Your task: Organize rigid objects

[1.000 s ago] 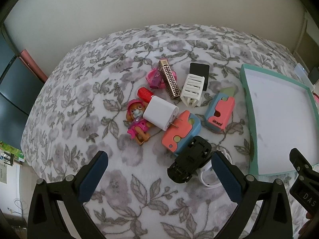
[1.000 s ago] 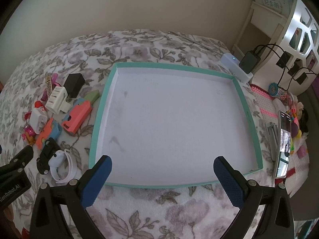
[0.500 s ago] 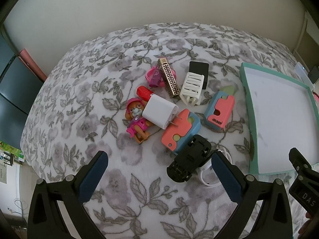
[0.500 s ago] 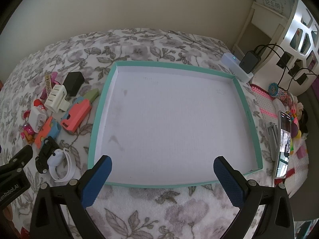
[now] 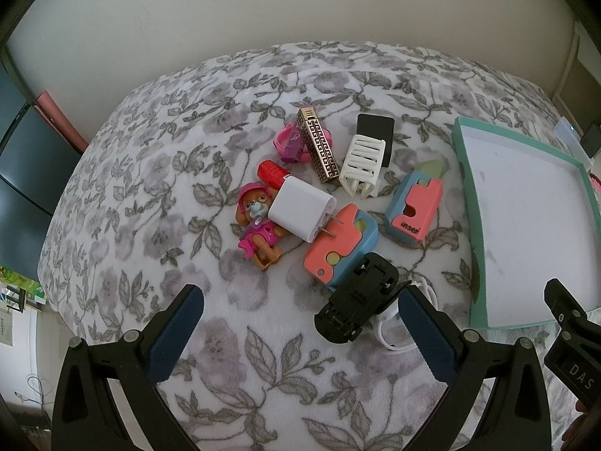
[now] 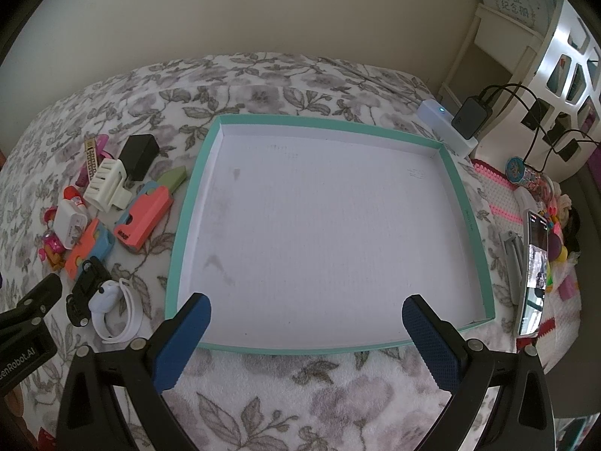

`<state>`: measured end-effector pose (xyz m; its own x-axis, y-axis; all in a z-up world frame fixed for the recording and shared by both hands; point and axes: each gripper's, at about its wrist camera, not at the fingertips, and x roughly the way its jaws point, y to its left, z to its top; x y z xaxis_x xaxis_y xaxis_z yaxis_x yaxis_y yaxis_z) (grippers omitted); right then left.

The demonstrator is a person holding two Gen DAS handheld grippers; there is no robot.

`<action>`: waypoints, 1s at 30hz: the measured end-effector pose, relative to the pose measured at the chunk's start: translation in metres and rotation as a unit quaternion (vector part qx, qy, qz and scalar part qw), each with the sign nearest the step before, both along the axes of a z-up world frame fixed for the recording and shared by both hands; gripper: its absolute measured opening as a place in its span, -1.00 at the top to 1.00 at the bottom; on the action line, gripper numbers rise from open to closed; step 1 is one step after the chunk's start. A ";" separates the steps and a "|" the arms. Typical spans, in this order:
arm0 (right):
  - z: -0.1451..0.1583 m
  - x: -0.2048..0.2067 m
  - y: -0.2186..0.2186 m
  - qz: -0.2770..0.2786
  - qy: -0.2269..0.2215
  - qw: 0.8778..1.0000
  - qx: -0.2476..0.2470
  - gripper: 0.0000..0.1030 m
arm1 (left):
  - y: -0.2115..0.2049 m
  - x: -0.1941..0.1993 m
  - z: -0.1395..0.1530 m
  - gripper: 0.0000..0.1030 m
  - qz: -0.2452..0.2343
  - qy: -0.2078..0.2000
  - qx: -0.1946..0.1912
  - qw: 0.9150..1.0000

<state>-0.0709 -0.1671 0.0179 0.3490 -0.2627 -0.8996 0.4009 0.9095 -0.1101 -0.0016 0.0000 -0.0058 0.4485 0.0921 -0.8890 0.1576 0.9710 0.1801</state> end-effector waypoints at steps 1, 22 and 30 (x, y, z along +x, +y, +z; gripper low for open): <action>0.000 0.000 0.000 0.000 0.000 1.000 0.000 -1.00 | 0.000 0.000 0.000 -1.00 0.000 0.000 0.000 1.000; 0.010 0.010 0.020 0.038 -0.025 0.999 0.018 -1.00 | 0.020 0.004 0.003 -1.00 0.031 -0.022 0.013 0.999; 0.009 0.030 0.062 0.116 -0.045 0.989 0.085 -1.00 | 0.056 0.018 0.002 -1.00 0.078 -0.011 0.018 0.997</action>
<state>-0.0410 -0.1053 0.0264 0.4623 -0.0136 -0.8866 0.1797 0.9806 0.0786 0.0167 0.0557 -0.0040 0.4449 0.1939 -0.8744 0.0007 0.9762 0.2168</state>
